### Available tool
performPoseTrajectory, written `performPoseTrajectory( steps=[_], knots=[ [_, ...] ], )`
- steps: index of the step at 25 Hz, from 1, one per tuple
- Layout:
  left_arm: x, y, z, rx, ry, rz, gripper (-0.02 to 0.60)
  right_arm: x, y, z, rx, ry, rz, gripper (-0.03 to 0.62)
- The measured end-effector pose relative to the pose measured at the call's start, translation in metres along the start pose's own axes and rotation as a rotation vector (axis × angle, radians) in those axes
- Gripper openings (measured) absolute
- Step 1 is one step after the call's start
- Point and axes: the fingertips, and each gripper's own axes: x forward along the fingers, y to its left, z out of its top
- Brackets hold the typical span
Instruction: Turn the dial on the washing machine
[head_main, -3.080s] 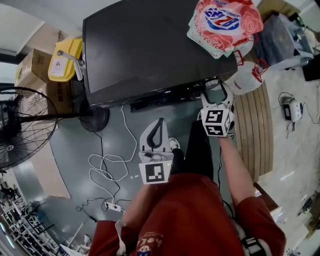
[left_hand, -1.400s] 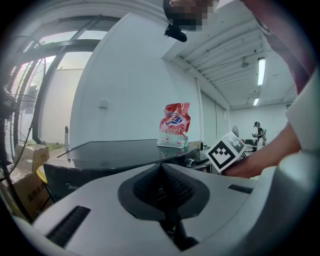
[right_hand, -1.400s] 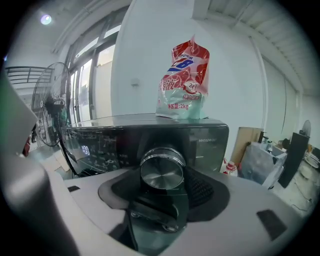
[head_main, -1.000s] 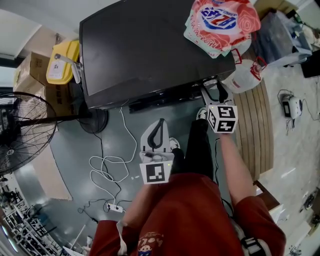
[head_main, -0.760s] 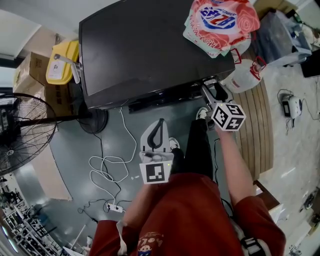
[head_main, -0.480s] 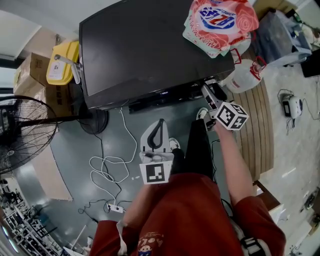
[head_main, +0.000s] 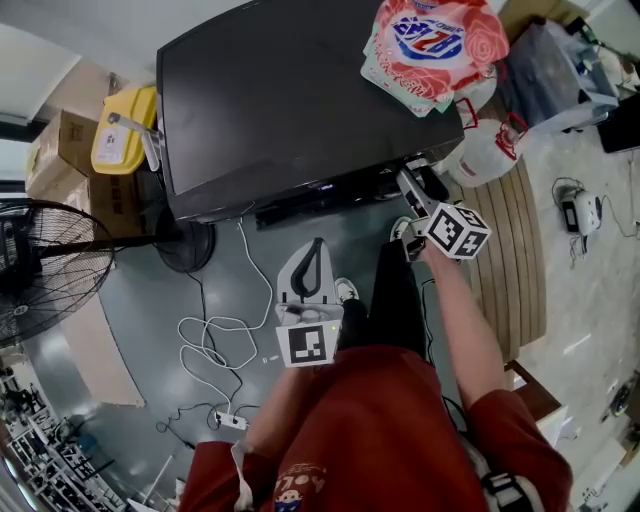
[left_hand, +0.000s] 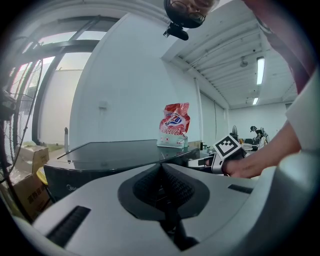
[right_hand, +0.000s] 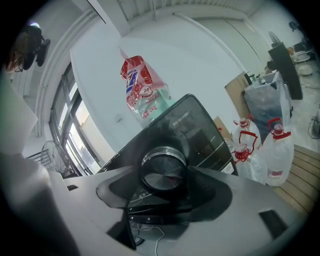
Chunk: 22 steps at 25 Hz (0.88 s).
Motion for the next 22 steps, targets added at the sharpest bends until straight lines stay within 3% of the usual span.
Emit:
performPoseTrajectory(
  steps=[10,17,22],
  knots=[
    [-0.018,0.018,0.012,-0.010,-0.037,0.021,0.009,-0.032,0.018,-0.019,-0.047,0.053,-0.030,0.328],
    [-0.044,0.039,0.027,0.026,-0.050,0.052,0.009,-0.067,0.054,-0.031,-0.134,0.105,-0.023,0.328],
    [-0.065,0.057,0.023,0.035,0.009,0.071,0.009,-0.097,0.090,-0.023,-0.127,0.074,-0.034,0.324]
  ],
)
